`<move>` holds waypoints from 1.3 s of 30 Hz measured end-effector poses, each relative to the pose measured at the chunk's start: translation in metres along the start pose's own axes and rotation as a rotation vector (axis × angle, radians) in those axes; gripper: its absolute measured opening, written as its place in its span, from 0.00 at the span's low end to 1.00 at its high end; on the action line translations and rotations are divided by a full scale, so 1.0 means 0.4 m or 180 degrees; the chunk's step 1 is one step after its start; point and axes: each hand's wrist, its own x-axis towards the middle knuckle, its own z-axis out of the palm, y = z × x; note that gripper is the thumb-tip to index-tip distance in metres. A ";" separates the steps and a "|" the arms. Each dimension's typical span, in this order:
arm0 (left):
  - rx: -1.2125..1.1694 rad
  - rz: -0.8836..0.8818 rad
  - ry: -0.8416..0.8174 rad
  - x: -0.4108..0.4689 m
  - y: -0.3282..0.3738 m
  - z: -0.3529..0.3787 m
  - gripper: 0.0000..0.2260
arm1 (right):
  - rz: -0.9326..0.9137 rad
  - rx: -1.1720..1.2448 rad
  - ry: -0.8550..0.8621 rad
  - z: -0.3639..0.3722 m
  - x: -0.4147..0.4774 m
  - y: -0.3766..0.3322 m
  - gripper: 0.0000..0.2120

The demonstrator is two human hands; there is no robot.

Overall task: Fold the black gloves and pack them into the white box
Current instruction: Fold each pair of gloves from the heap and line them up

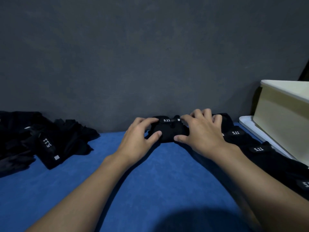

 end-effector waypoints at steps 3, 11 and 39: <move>-0.0147 -0.0029 0.0136 -0.007 0.013 -0.008 0.17 | -0.0013 0.0035 0.0057 -0.017 -0.009 -0.020 0.30; 0.0316 0.0032 0.0166 -0.066 0.033 -0.141 0.11 | -0.0147 0.0381 -0.0005 -0.049 -0.049 -0.127 0.27; 0.0749 -0.0640 0.0465 -0.328 -0.078 -0.536 0.12 | -0.0993 0.1939 -0.1128 0.006 -0.079 -0.484 0.18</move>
